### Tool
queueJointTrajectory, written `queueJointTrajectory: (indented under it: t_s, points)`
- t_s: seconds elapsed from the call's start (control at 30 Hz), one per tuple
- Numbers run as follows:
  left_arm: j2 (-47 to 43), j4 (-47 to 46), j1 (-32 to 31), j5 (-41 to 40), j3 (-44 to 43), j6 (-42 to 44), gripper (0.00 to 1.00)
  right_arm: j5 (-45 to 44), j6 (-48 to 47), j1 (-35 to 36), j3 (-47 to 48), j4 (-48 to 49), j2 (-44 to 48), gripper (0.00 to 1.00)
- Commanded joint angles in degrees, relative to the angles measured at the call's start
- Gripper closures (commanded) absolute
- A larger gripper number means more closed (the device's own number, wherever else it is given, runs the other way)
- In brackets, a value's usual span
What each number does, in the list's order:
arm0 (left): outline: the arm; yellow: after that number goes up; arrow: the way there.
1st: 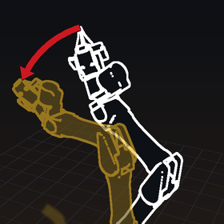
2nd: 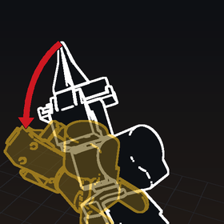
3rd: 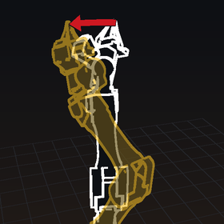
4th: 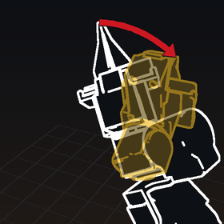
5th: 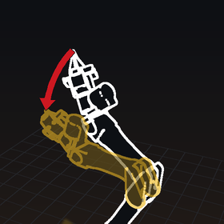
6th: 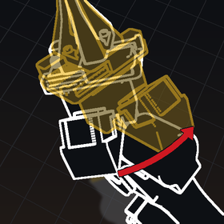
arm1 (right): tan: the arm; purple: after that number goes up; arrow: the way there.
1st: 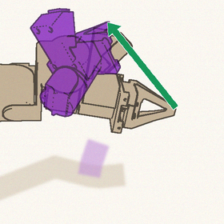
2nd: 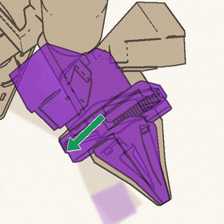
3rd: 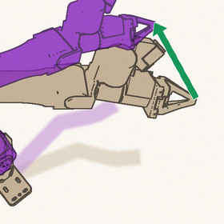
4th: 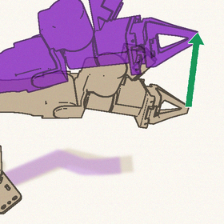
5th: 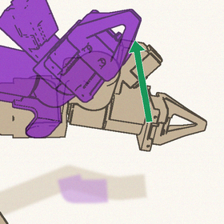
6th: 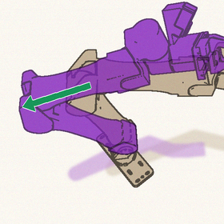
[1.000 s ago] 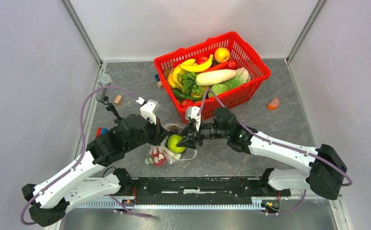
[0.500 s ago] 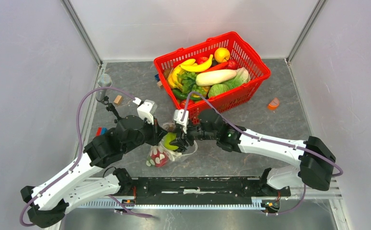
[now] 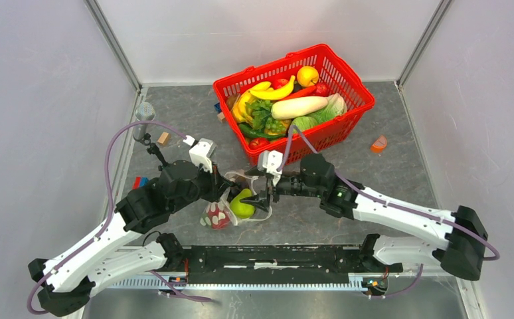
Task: Place the food in the zip-top bag and seal the zipper
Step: Place the fake fruit in the zipper food storage bag, then pick up the fake fruit from the bin.
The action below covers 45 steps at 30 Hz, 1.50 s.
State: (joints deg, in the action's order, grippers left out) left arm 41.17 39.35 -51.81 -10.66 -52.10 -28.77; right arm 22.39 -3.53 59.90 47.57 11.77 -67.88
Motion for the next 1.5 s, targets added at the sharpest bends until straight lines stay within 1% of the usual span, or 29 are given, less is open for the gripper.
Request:
queueJointTrajectory:
  t_s: [0.0, 0.07, 0.1, 0.17, 0.23, 0.27, 0.3, 0.33, 0.4, 0.47, 0.57, 0.63, 0.7, 0.8, 0.97, 1.07, 1.1, 1.2, 1.37, 1.47]
  points:
    - [-0.7, -2.6, 0.2, -1.4, 0.0, -0.9, 0.94, -3.2, -0.8, 0.0, -1.1, 4.3, 4.9, 0.21]
    - [-0.8, -2.5, 0.3, -1.3, 0.1, -0.9, 0.94, -6.7, -0.9, 0.0, -1.5, 4.5, 6.4, 0.20]
    - [-0.8, -2.5, 0.2, -1.3, 0.1, -0.9, 0.94, -10.3, -1.0, 0.0, -1.7, 4.5, 7.2, 0.20]
    - [-0.9, -2.5, 0.2, -1.3, 0.3, -1.0, 0.94, -20.2, -1.5, 0.0, -1.7, 4.1, 8.8, 0.20]
    - [-0.9, -2.6, 0.2, -1.1, 0.4, -1.1, 0.94, -31.1, -2.7, -0.6, -0.6, 3.2, 9.7, 0.18]
    - [-0.8, -2.6, 0.2, -1.0, 0.3, -1.1, 0.94, -35.3, -3.1, -1.8, 1.0, 1.5, 9.6, 0.19]
    - [-0.7, -2.5, 0.2, -0.8, 0.3, -0.9, 0.94, -38.0, -3.7, -3.3, 3.1, -0.8, 9.3, 0.24]
    - [-0.7, -2.5, 0.2, -0.8, 0.1, -0.9, 0.94, -38.8, -4.1, -5.4, 6.0, -4.1, 8.9, 0.25]
    - [-0.9, -2.4, 0.2, -0.8, 0.1, -1.0, 0.94, -38.4, -3.9, -10.2, 11.2, -8.4, 8.3, 0.25]
    - [-1.2, -2.4, 0.2, -1.0, 0.3, -1.1, 0.94, -37.9, -4.2, -14.1, 14.4, -10.1, 7.4, 0.22]
    - [-1.1, -2.5, 0.2, -1.2, 0.3, -1.1, 0.94, -40.6, -4.1, -19.7, 17.8, -11.1, 4.3, 0.14]
    - [-1.0, -2.6, 0.2, -0.9, 0.2, -1.0, 0.94, -41.0, -3.2, -23.5, 21.6, -13.2, 0.3, 0.12]
    - [-0.9, -2.6, 0.2, -0.6, 0.3, -1.0, 0.94, -39.1, -2.1, -26.8, 25.4, -14.8, -4.1, 0.11]
    - [-1.1, -2.6, 0.2, -0.6, 0.6, -1.1, 0.94, -35.6, 2.4, -32.5, 31.4, -16.4, -10.7, 0.09]
    - [-1.2, -2.1, 0.2, -1.0, 0.4, -0.8, 0.93, -29.7, 10.0, -40.5, 39.7, -15.6, -22.6, 0.07]
    - [-1.1, -1.9, 0.2, -1.4, 0.3, -0.5, 0.93, -25.6, 12.2, -43.5, 46.9, -17.3, -31.7, 0.06]
    - [-1.1, -1.8, 0.2, -1.6, 0.2, -0.4, 0.93, -24.0, 12.4, -44.2, 49.5, -18.3, -34.8, 0.05]
    - [-1.0, -1.4, 0.2, -1.9, 0.1, -0.2, 0.93, -20.7, 12.5, -45.9, 58.6, -21.5, -42.8, 0.04]
    - [-0.9, -0.9, 0.2, -2.2, -0.2, 0.1, 0.93, -19.1, 13.1, -46.7, 65.2, -21.5, -51.1, 0.04]
    - [-1.1, -0.6, 0.2, -2.6, -0.4, 0.2, 0.93, -18.9, 13.6, -46.8, 66.3, -22.2, -53.8, 0.04]
